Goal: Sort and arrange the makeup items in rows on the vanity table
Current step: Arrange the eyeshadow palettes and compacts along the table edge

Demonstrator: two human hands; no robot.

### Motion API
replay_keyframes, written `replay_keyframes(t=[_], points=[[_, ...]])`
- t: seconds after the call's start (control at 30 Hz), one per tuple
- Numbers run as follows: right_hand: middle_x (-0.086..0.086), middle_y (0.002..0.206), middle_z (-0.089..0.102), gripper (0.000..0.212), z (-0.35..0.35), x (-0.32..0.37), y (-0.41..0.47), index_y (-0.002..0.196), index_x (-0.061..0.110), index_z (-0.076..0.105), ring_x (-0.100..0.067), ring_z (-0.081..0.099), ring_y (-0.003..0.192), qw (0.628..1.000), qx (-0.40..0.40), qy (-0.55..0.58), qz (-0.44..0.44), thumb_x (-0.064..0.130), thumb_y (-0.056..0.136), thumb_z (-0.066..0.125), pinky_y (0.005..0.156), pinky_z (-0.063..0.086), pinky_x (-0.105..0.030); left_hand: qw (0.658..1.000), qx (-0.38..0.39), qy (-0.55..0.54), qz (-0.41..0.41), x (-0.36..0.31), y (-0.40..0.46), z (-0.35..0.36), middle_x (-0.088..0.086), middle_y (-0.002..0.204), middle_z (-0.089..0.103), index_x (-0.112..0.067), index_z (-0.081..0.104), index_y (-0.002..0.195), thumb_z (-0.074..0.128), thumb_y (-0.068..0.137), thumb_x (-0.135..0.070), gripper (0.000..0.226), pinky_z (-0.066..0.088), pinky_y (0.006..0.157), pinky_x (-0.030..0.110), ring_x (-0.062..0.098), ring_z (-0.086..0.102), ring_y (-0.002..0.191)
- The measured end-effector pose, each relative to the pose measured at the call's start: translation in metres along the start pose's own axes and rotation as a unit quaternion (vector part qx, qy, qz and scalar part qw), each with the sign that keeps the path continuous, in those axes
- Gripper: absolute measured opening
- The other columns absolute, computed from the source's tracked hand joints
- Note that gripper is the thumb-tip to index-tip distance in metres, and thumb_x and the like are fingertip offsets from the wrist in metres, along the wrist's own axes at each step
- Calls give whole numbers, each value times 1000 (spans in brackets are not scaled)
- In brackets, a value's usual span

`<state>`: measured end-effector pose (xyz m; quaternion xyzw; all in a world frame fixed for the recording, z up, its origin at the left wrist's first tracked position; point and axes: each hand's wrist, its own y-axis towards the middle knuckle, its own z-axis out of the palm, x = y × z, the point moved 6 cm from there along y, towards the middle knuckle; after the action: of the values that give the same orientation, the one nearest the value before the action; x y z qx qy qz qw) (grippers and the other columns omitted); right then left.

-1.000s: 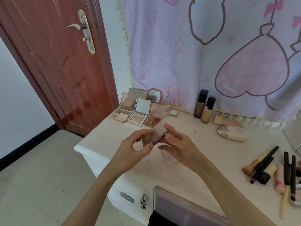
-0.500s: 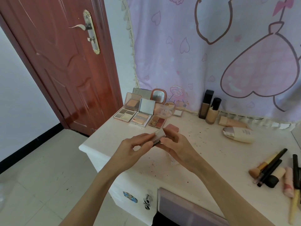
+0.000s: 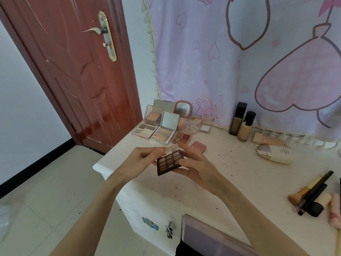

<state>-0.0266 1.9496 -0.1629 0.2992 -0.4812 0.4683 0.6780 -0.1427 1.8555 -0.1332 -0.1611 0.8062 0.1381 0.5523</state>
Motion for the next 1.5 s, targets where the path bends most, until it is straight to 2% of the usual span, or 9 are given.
replay_keyframes(t=[0.2, 0.33, 0.53, 0.63, 0.77, 0.97, 1.13, 1.3, 1.5], points=[[4, 111, 67, 17, -2, 12, 19, 102, 38, 64, -7, 66, 92, 948, -144, -260, -114, 27, 89, 61, 83, 54, -25, 1000, -1, 12, -28, 1, 3, -11, 3, 109, 69, -16, 64, 118, 46, 94, -29, 32, 46, 97, 34, 19, 61, 105], [30, 79, 67, 30, 5, 16, 37, 71, 53, 66, 4, 65, 84, 939, -177, -257, -142, 27, 86, 65, 73, 52, -14, 997, -56, -9, -50, 13, 1, -20, 1, 123, 61, -23, 49, 131, 53, 85, -44, 51, 46, 96, 24, 8, 58, 109], [22, 77, 70, 20, 19, 5, 71, 77, 40, 72, 2, 65, 81, 940, -210, -227, -143, 25, 87, 63, 77, 53, -23, 976, -160, -11, -146, 53, -8, -35, -1, 130, 50, -22, 20, 145, 68, 59, -61, 106, 44, 98, 33, 11, 55, 111], [11, 96, 71, 17, 28, -4, 85, 99, 20, 74, -4, 63, 95, 938, -206, -243, -134, 26, 86, 64, 92, 50, -33, 964, -211, 39, -160, 65, -8, -41, -4, 132, 45, -22, 11, 147, 72, 65, -56, 108, 40, 85, 24, 10, 51, 109], [6, 106, 70, 26, 32, -19, 102, 105, 18, 72, -8, 60, 106, 942, -214, -239, -97, 32, 84, 66, 100, 45, -35, 947, -270, 75, -155, 73, -2, -51, 3, 139, 41, -18, 11, 147, 73, 64, -55, 110, 41, 98, 32, 19, 47, 120], [6, 104, 70, 25, 33, -32, 118, 102, 18, 73, -11, 62, 105, 959, -209, -185, -57, 29, 79, 72, 98, 48, -36, 938, -306, 76, -143, 82, 4, -62, 3, 135, 45, -15, 16, 145, 73, 67, -52, 104, 36, 89, 24, 18, 46, 120], [13, 91, 71, 15, 33, -33, 126, 93, 26, 74, -5, 62, 94, 952, -213, -211, -59, 32, 81, 69, 78, 44, -14, 934, -307, 125, -131, 91, 7, -69, 4, 137, 45, -18, 15, 145, 71, 71, -48, 98, 37, 100, 32, 19, 41, 126], [-16, 86, 67, 32, 31, -26, 140, 83, 6, 71, -29, 63, 83, 917, -216, -332, -42, 35, 88, 56, 80, 52, -41, 920, -303, 217, -122, 97, 3, -78, 5, 135, 47, -22, 20, 144, 69, 72, -50, 92, 27, 108, 41, 21, 32, 130], [-18, 78, 68, 28, 35, -12, 158, 76, -2, 68, -31, 62, 78, 885, -205, -416, -50, 20, 87, 54, 74, 50, -40, 897, -304, 299, -117, 106, -4, -93, -7, 135, 47, -20, 23, 144, 67, 75, -49, 87, 15, 105, 35, 14, 31, 129]])
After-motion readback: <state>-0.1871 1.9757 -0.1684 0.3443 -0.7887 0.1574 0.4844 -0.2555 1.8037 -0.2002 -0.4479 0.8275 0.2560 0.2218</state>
